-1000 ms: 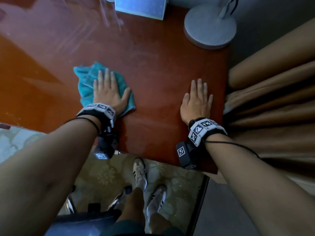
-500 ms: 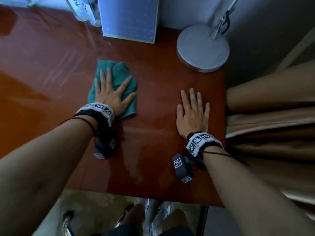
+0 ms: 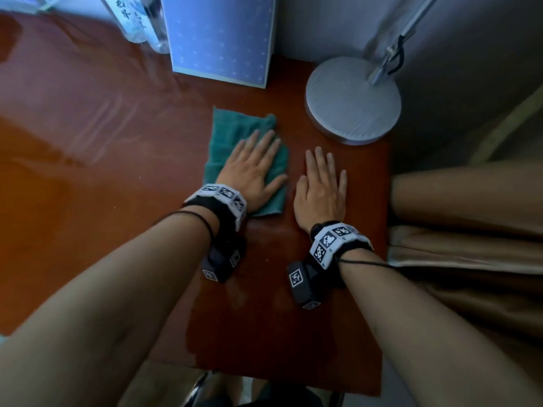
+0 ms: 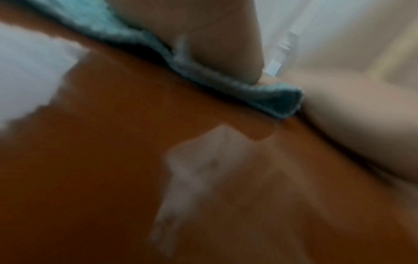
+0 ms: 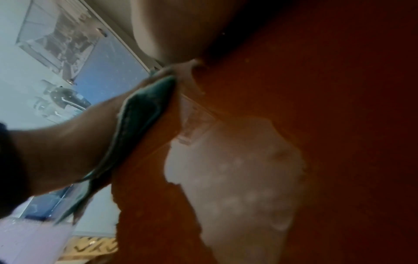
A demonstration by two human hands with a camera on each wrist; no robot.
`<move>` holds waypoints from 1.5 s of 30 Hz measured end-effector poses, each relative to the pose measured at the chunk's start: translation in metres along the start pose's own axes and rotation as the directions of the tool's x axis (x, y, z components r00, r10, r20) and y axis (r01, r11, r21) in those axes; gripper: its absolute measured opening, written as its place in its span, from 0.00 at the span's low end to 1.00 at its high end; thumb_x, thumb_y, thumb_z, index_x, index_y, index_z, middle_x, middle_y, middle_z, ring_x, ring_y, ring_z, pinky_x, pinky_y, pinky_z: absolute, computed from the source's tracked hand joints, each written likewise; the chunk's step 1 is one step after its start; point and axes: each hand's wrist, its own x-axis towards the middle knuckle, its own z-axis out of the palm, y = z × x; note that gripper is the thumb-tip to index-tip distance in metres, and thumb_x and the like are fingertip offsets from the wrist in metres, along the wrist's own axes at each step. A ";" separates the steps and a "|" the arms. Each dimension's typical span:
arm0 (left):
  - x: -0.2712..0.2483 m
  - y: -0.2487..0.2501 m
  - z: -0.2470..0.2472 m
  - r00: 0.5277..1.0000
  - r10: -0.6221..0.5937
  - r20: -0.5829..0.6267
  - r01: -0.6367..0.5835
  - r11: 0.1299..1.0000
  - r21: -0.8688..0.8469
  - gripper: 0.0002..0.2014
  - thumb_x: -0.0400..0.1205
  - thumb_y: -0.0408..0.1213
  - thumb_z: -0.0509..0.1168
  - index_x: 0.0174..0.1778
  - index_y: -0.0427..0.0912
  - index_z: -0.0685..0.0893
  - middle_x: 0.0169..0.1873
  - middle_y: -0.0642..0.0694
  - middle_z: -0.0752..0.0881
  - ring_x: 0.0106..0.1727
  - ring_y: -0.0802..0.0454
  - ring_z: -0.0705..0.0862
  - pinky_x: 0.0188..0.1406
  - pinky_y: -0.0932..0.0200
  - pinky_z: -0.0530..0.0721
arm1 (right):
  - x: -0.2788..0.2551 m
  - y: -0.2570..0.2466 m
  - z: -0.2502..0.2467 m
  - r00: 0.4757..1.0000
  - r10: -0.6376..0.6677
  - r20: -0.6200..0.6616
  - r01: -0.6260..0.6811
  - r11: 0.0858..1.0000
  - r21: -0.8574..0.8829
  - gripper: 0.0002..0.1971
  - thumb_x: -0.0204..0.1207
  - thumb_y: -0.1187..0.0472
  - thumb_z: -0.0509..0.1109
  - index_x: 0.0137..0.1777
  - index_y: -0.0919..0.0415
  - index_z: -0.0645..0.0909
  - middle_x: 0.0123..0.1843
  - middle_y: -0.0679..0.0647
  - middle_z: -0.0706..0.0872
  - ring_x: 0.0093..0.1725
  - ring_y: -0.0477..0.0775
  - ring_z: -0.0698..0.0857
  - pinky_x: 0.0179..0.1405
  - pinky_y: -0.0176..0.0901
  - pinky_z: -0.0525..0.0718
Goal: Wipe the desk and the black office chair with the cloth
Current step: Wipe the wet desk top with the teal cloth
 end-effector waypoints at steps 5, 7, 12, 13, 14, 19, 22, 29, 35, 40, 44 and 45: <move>-0.039 -0.109 -0.008 0.921 -0.381 -0.075 0.377 0.924 -0.065 0.43 0.77 0.67 0.38 0.85 0.45 0.56 0.84 0.45 0.54 0.85 0.43 0.50 0.82 0.44 0.49 | 0.000 0.001 0.000 1.000 0.002 0.022 -0.001 0.999 -0.049 0.28 0.84 0.53 0.50 0.84 0.48 0.55 0.86 0.44 0.53 0.85 0.47 0.47 0.83 0.55 0.42; -0.053 -0.124 -0.010 0.900 -0.432 -0.063 0.428 0.901 -0.069 0.41 0.78 0.65 0.41 0.85 0.44 0.55 0.84 0.44 0.53 0.85 0.40 0.49 0.82 0.42 0.48 | 0.000 -0.004 0.000 1.000 0.012 0.007 -0.012 0.999 -0.052 0.28 0.83 0.52 0.51 0.84 0.48 0.55 0.86 0.45 0.53 0.85 0.49 0.47 0.83 0.57 0.43; -0.019 -0.091 -0.010 0.949 -0.313 -0.044 0.313 0.950 0.005 0.32 0.86 0.57 0.45 0.85 0.46 0.53 0.85 0.45 0.51 0.84 0.37 0.45 0.82 0.39 0.46 | 0.021 -0.058 0.004 0.979 -0.201 0.034 0.200 0.979 0.028 0.34 0.75 0.54 0.49 0.85 0.50 0.56 0.86 0.47 0.53 0.85 0.51 0.48 0.82 0.56 0.43; -0.010 -0.084 -0.010 0.975 -0.222 -0.022 0.223 0.975 0.025 0.32 0.86 0.58 0.40 0.85 0.48 0.52 0.85 0.47 0.51 0.85 0.39 0.45 0.82 0.40 0.46 | 0.027 -0.073 0.008 0.975 -0.219 0.038 0.217 0.975 0.051 0.35 0.73 0.54 0.47 0.84 0.51 0.57 0.86 0.48 0.54 0.85 0.51 0.48 0.82 0.55 0.44; -0.004 -0.078 -0.012 0.989 -0.151 0.004 0.150 0.988 0.032 0.34 0.83 0.59 0.35 0.85 0.49 0.52 0.85 0.48 0.51 0.85 0.41 0.44 0.82 0.41 0.46 | 0.031 -0.088 0.014 0.976 -0.216 0.044 0.212 0.975 0.073 0.35 0.73 0.54 0.46 0.84 0.52 0.57 0.86 0.48 0.54 0.85 0.51 0.49 0.82 0.55 0.44; 0.002 -0.115 -0.015 0.990 -0.138 -0.028 0.138 0.990 -0.020 0.34 0.83 0.61 0.35 0.85 0.51 0.52 0.85 0.50 0.52 0.85 0.46 0.45 0.82 0.46 0.44 | 0.038 -0.111 0.042 0.994 -0.108 0.012 0.108 0.994 0.005 0.29 0.82 0.53 0.47 0.84 0.52 0.58 0.85 0.47 0.57 0.85 0.48 0.52 0.83 0.53 0.46; -0.007 -0.182 -0.023 0.945 -0.322 -0.055 0.318 0.946 -0.065 0.32 0.86 0.58 0.45 0.85 0.50 0.51 0.85 0.49 0.51 0.85 0.45 0.45 0.82 0.45 0.44 | 0.041 -0.109 0.043 0.998 -0.048 0.034 0.050 0.997 -0.061 0.28 0.85 0.51 0.47 0.85 0.51 0.54 0.86 0.46 0.53 0.85 0.47 0.49 0.83 0.50 0.44; -0.014 -0.264 -0.036 0.906 -0.420 -0.051 0.418 0.908 -0.039 0.30 0.87 0.57 0.47 0.85 0.51 0.53 0.85 0.47 0.52 0.85 0.41 0.45 0.82 0.40 0.45 | 0.041 -0.115 0.043 0.998 -0.010 0.065 0.020 0.989 -0.147 0.28 0.86 0.48 0.43 0.86 0.48 0.47 0.87 0.43 0.47 0.85 0.45 0.44 0.83 0.51 0.42; 0.020 -0.168 -0.035 0.996 0.043 0.077 -0.048 0.997 0.058 0.31 0.87 0.58 0.41 0.85 0.52 0.46 0.85 0.50 0.44 0.85 0.42 0.38 0.82 0.41 0.40 | 0.041 -0.118 0.043 0.999 0.007 0.035 -0.001 0.988 -0.155 0.28 0.85 0.48 0.43 0.85 0.46 0.49 0.86 0.41 0.48 0.84 0.43 0.44 0.83 0.49 0.43; 0.020 -0.183 -0.033 0.991 0.116 0.068 -0.118 0.993 0.017 0.31 0.86 0.60 0.42 0.85 0.56 0.48 0.85 0.54 0.45 0.85 0.47 0.40 0.83 0.43 0.40 | 0.039 -0.115 0.042 1.000 0.003 0.021 0.000 0.994 -0.108 0.26 0.87 0.49 0.46 0.85 0.44 0.52 0.86 0.41 0.51 0.84 0.42 0.47 0.83 0.48 0.42; -0.003 -0.283 -0.046 0.982 -0.184 -0.037 0.183 0.983 -0.034 0.31 0.86 0.58 0.49 0.85 0.52 0.54 0.85 0.48 0.52 0.85 0.43 0.46 0.82 0.42 0.46 | 0.037 -0.114 0.043 1.000 0.008 0.029 -0.004 0.993 -0.116 0.26 0.87 0.48 0.44 0.85 0.44 0.50 0.86 0.41 0.50 0.84 0.42 0.46 0.83 0.49 0.42; -0.013 -0.298 -0.048 0.972 -0.233 -0.031 0.231 0.972 -0.036 0.31 0.86 0.58 0.50 0.85 0.51 0.54 0.85 0.47 0.53 0.85 0.42 0.47 0.82 0.40 0.46 | 0.038 -0.115 0.044 1.000 0.013 0.024 -0.010 0.992 -0.125 0.26 0.87 0.48 0.43 0.85 0.44 0.50 0.86 0.41 0.49 0.84 0.42 0.45 0.83 0.49 0.42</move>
